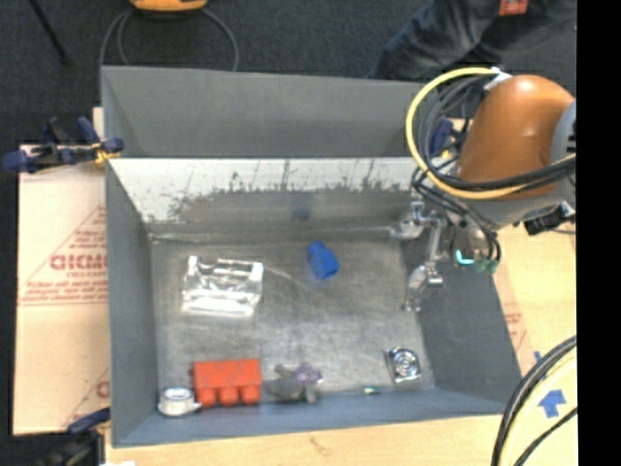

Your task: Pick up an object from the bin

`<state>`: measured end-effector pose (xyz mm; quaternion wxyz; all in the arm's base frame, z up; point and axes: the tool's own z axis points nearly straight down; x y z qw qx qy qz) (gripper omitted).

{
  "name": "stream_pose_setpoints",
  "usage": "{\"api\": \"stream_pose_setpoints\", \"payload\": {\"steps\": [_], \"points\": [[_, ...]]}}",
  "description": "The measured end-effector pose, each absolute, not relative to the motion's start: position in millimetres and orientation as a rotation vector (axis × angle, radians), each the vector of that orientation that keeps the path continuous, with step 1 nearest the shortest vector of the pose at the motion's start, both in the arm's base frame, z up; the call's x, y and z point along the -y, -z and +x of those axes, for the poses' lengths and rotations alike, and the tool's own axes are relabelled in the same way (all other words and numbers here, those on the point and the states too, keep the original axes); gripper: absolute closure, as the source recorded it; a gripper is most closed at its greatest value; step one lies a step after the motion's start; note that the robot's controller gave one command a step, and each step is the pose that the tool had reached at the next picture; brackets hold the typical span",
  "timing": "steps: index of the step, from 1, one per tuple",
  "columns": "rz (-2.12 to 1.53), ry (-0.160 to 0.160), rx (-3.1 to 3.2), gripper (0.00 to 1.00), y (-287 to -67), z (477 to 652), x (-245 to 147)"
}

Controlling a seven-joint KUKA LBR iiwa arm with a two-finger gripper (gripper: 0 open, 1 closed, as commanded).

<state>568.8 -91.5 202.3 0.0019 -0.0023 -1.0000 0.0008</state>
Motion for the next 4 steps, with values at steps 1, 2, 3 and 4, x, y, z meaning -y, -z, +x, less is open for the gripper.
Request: {"api": "stream_pose_setpoints", "payload": {"steps": [1, 2, 3, 4], "points": [[-0.084, 0.0, 3.151, 0.0, -71.8, 602.8, 31.7], [-0.083, -0.003, 3.16, 1.0, -77.5, 605.2, 33.3], [-0.08, -0.004, 3.152, 0.0, -74.7, 602.6, 33.6], [0.129, 0.004, 3.15, 0.0, -122.2, 647.3, -79.2]]}}
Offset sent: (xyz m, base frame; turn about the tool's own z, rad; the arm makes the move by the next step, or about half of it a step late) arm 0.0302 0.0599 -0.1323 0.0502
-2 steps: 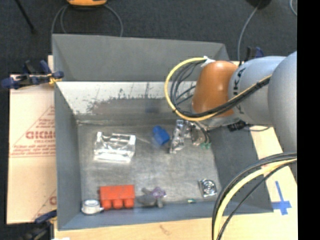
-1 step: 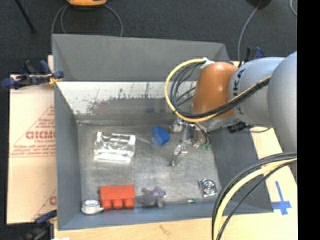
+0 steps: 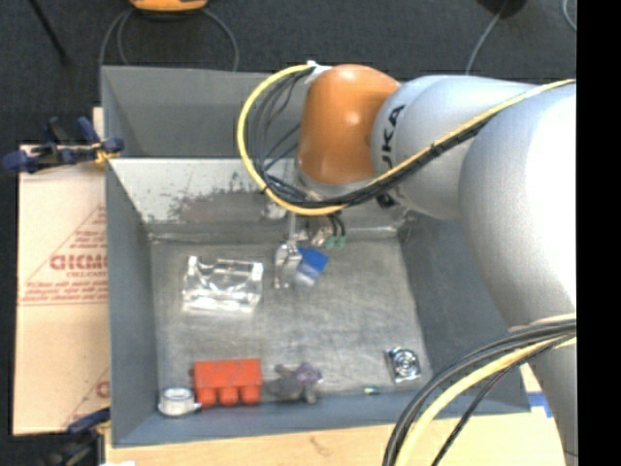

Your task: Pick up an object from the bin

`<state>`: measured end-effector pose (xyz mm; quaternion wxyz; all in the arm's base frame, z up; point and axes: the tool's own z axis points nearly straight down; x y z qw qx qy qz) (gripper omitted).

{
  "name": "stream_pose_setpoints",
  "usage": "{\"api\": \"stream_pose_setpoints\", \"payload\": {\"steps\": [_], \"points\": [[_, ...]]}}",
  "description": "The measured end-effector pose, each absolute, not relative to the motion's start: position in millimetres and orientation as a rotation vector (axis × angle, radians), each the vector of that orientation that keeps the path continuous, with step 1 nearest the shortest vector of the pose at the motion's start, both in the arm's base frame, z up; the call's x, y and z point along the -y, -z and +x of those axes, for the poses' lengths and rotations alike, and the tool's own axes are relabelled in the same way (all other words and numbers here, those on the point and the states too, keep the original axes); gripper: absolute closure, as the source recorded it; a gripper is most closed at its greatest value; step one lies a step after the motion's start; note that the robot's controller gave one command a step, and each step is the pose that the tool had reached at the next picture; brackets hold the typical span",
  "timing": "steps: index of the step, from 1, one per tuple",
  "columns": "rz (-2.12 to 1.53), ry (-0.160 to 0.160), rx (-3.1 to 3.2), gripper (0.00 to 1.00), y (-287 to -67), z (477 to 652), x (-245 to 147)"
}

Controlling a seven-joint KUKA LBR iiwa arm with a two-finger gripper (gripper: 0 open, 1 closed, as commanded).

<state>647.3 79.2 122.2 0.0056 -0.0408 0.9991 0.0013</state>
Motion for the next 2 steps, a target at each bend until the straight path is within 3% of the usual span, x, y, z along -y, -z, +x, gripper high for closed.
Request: {"api": "stream_pose_setpoints", "payload": {"steps": [1, 2], "points": [[-0.339, 0.007, -3.116, 0.0, -74.8, 649.3, -102.1], [-0.1, -0.001, -3.126, 0.0, -75.4, 631.6, -129.8]]}}
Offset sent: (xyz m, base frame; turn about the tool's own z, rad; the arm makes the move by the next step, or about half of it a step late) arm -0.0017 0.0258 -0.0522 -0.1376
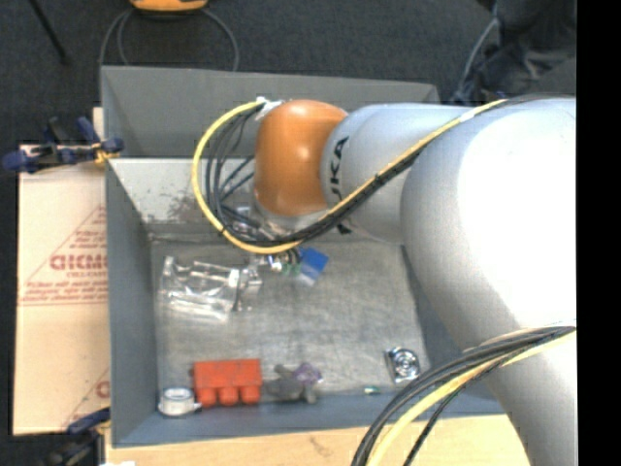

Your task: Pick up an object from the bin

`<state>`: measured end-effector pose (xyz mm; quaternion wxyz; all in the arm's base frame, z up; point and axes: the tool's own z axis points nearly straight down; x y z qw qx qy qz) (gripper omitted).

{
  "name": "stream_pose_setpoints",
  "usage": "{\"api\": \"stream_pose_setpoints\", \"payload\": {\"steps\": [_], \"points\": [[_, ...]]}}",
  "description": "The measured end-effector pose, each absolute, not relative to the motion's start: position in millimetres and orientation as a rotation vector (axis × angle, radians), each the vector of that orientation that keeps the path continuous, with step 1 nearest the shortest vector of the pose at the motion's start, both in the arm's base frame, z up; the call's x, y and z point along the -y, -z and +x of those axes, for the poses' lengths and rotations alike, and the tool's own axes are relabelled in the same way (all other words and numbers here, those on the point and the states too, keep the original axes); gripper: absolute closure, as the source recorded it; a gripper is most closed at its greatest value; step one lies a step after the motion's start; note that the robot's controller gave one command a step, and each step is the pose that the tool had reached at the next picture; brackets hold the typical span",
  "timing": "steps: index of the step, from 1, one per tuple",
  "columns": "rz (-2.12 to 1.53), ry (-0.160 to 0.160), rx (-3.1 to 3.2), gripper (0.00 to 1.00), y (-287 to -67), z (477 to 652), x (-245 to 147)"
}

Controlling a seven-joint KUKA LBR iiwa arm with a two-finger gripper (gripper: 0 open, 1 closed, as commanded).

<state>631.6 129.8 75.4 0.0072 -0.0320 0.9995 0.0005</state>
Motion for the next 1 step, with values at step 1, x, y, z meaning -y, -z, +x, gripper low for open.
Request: {"api": "stream_pose_setpoints", "payload": {"steps": [1], "points": [[-0.13, 0.002, -3.131, 0.0, -100.2, 627.6, -138.6]]}}
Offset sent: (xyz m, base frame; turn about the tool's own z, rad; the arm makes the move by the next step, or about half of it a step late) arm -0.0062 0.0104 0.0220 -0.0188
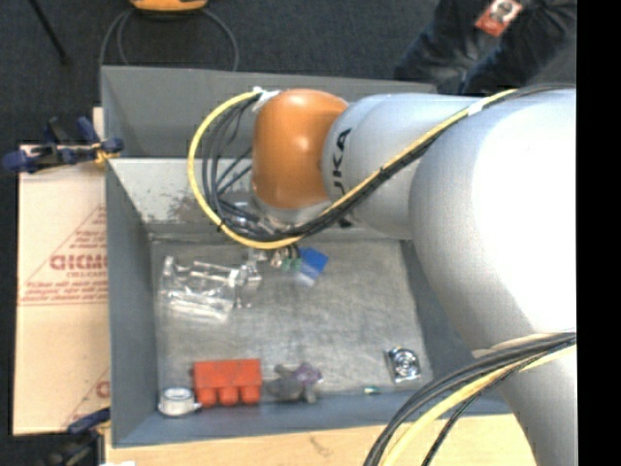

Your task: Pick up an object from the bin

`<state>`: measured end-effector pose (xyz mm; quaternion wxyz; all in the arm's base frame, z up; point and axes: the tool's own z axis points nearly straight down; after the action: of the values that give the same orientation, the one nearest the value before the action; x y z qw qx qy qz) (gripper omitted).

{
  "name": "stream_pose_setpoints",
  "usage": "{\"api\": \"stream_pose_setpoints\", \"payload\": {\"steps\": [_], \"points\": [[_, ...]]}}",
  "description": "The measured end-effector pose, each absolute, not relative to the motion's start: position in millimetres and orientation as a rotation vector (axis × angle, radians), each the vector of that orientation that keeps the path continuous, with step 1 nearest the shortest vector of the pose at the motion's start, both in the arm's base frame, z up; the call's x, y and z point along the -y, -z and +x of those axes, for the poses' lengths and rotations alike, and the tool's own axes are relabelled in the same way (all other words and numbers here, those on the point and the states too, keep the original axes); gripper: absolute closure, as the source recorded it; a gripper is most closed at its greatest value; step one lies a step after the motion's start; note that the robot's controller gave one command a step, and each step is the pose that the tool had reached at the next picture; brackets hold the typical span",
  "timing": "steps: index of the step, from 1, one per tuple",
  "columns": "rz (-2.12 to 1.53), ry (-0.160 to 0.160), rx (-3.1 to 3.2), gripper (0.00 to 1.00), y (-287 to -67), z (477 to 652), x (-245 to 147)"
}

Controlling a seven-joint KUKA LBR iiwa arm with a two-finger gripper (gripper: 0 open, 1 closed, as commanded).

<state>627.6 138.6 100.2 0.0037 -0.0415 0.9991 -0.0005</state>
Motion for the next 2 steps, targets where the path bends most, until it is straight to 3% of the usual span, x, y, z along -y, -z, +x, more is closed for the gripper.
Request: {"api": "stream_pose_setpoints", "payload": {"steps": [1, 2], "points": [[-0.821, 0.004, -3.023, 0.0, -84.5, 627.7, -159.0], [-0.815, 0.02, -3.029, 1.0, -85.7, 629.7, -152.0]]}}
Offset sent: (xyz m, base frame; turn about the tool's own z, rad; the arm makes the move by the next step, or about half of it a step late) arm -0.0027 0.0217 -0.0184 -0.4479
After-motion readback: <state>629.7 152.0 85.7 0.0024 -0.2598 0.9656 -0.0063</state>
